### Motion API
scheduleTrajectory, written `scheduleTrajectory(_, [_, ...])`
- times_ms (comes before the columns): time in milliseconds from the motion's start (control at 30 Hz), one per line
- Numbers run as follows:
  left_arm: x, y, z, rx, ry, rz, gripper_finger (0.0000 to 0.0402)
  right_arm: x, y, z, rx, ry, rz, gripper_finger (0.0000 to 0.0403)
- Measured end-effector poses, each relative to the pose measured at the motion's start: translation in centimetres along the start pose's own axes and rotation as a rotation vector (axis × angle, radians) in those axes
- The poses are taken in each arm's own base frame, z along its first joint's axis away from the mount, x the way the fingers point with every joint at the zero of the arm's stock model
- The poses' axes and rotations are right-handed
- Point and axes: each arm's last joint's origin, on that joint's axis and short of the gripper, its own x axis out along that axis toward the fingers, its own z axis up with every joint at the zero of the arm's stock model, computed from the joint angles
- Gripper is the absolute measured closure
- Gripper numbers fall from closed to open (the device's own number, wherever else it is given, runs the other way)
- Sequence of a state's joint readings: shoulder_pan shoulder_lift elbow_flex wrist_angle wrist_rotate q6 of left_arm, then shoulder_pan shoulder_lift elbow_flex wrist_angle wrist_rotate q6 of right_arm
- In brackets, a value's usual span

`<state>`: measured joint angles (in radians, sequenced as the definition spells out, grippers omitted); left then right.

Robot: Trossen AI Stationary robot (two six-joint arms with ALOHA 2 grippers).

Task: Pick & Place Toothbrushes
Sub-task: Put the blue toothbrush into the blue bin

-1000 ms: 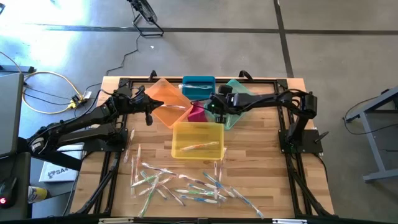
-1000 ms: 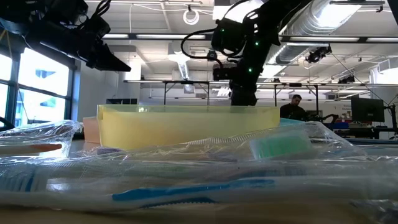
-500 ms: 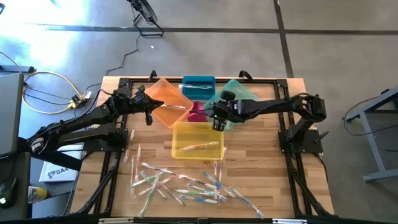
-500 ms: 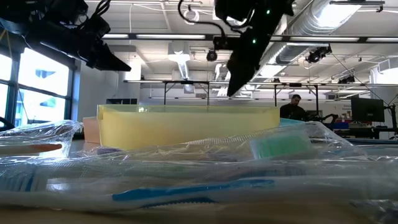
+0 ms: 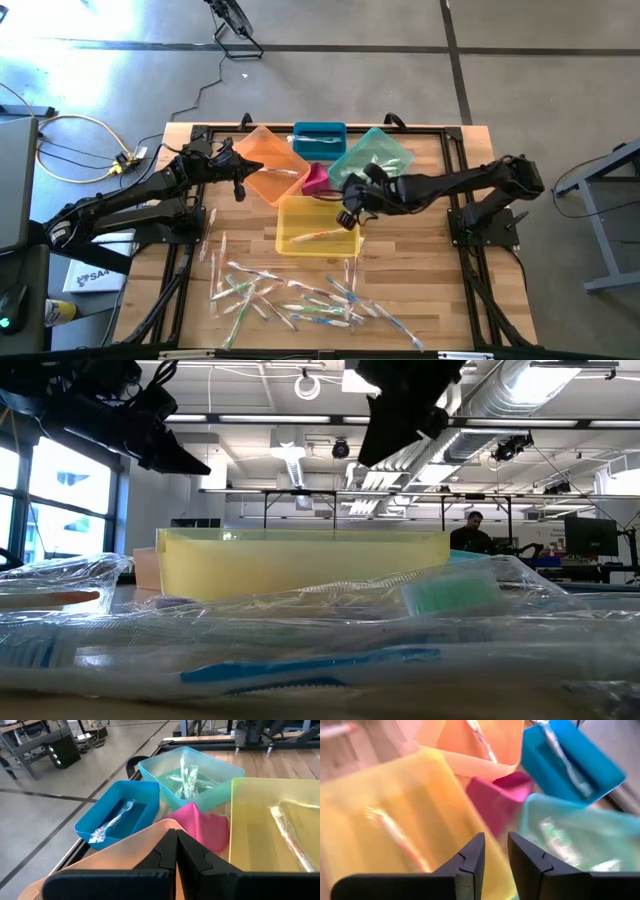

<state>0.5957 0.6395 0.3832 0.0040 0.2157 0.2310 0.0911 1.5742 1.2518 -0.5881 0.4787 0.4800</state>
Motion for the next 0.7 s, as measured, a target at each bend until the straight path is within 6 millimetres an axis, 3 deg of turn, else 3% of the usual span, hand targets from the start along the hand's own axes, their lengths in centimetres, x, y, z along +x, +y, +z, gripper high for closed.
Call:
scheduleTrajectory(333, [0.0,0.0,0.0,0.0,0.0,0.0,0.0402,-1.1,2.2,-1.2,0.165,0.139,0.243,0.0328])
scheduleTrajectory(700, [0.0,0.0,0.0,0.0,0.0,0.0,0.0402,-1.6,3.0,-1.6,0.17,0.147,0.268,0.0328])
